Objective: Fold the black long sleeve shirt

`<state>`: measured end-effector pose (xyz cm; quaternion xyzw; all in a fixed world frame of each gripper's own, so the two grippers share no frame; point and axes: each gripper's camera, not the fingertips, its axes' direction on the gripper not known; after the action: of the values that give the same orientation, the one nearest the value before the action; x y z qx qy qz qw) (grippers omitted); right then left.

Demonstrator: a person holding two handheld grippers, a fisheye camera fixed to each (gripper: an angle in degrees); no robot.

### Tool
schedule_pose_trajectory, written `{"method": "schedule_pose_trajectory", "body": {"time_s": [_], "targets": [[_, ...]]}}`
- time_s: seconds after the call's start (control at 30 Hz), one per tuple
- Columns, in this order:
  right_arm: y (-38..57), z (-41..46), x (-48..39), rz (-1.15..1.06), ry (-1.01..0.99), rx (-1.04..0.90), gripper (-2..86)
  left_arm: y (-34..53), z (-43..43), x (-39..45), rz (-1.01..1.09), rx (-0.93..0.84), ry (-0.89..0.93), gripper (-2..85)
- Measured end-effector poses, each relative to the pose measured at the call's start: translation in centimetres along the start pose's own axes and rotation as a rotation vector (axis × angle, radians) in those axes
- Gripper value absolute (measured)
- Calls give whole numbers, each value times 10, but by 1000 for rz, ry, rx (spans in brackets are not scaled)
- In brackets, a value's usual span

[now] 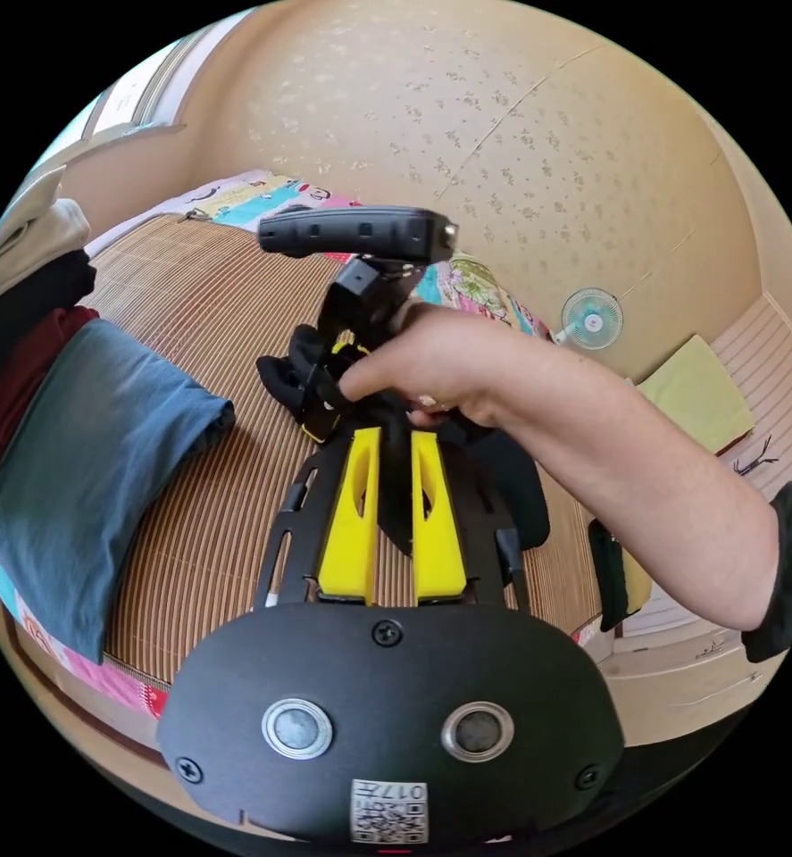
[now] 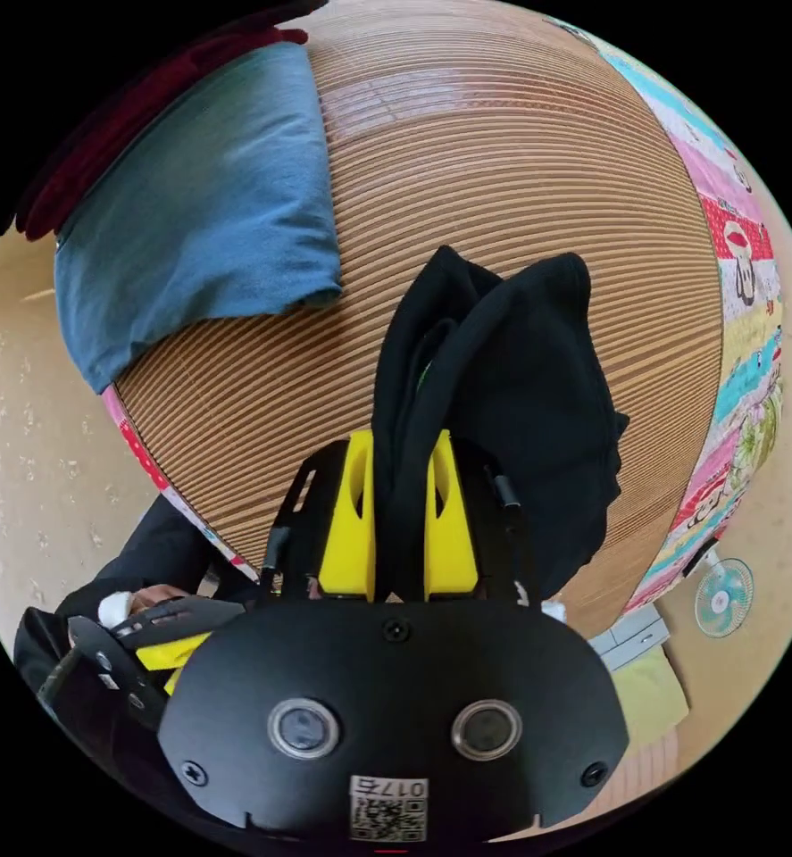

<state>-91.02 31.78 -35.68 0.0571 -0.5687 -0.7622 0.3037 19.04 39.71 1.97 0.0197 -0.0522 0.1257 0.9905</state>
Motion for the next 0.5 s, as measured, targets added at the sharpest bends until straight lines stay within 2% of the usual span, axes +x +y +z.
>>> {"method": "schedule_pose_trajectory", "body": {"time_s": [0.03, 0.13, 0.2, 0.3, 0.4, 0.5], "targets": [[15, -7, 14, 17, -55, 53, 82, -3, -4, -2, 25, 10, 85, 72], [117, -27, 90, 85, -339, 392, 77, -13, 3, -8, 12, -47, 203, 108], [222, -18, 150, 122, -522, 686, 75, -17, 9, -6, 16, -59, 231, 118], [356, 24, 213, 166, -653, 992, 74, -24, 33, -1, 9, -117, 233, 113], [462, 92, 266, 280, -745, 1136, 74, -27, 65, 4, -18, -165, 277, 114], [531, 161, 299, 419, -735, 1132, 75, -28, 98, 10, -39, -213, 302, 115]]}}
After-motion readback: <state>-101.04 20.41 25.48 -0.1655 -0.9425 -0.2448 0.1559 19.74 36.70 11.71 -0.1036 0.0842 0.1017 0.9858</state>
